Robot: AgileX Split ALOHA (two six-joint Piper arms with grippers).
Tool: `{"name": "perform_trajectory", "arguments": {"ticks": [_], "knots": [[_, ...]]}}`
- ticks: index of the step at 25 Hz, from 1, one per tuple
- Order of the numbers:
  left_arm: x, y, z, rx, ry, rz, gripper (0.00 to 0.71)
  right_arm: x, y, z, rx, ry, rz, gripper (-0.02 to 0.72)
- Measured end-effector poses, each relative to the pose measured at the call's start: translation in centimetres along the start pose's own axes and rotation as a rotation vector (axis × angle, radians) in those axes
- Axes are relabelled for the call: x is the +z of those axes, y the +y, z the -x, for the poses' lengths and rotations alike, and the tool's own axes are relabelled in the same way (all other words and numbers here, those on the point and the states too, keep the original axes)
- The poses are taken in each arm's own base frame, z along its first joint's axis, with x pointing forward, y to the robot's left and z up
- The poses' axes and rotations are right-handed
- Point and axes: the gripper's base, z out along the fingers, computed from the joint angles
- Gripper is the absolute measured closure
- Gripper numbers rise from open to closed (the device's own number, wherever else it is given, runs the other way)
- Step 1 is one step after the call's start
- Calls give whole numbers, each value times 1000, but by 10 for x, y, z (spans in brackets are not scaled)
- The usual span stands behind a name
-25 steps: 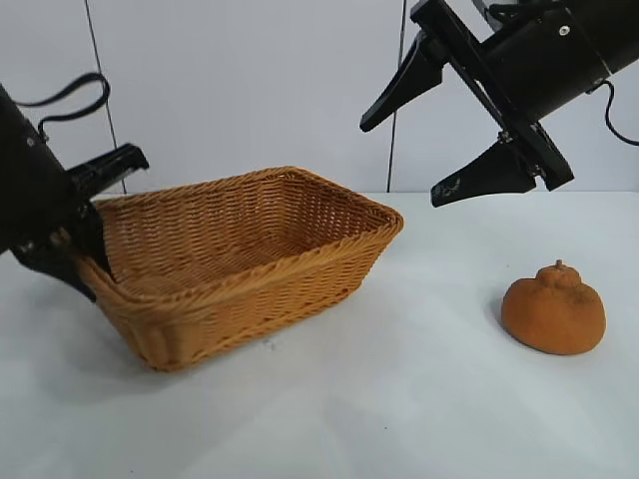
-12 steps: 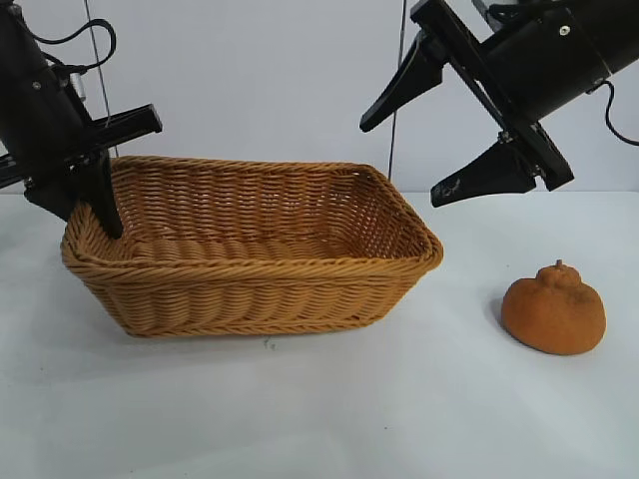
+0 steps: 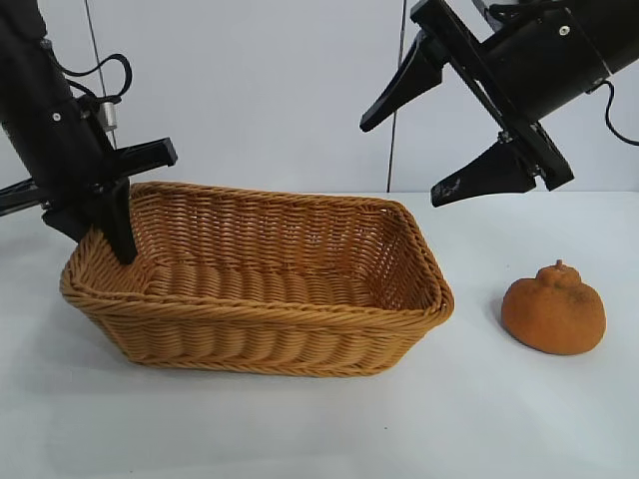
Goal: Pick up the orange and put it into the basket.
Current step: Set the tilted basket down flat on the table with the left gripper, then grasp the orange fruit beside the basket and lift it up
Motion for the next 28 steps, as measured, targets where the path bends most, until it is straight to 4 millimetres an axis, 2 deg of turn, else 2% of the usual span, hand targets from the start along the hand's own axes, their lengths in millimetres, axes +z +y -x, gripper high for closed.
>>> {"name": "perform_trajectory", "arguments": {"ticks": [4, 5, 9, 10, 12, 15, 20, 22, 25, 28], "knots": [[11, -2, 0, 5, 15, 1, 606, 0, 0, 0, 0, 0, 0, 117], [12, -2, 0, 5, 17, 1, 560, 0, 0, 0, 0, 0, 0, 117], [13, -3, 0, 0, 17, -6, 263, 0, 0, 0, 0, 0, 0, 117], [13, -3, 0, 0, 19, -7, 210, 0, 0, 0, 0, 0, 0, 117], [10, -3, -1, 1, 17, -8, 163, 0, 0, 0, 0, 0, 0, 117], [-9, -7, -2, 33, -28, 3, 139, 0, 0, 0, 0, 0, 0, 117], [-62, -5, -7, 141, -155, 108, 130, 0, 0, 0, 0, 0, 0, 117], [-80, 4, -8, 154, -198, 156, 130, 0, 0, 0, 0, 0, 0, 117], [-102, 31, -7, 122, -221, 221, 129, 0, 0, 0, 0, 0, 0, 117], [-116, 56, -9, 69, -195, 257, 129, 0, 0, 0, -1, 0, -1, 117]]}}
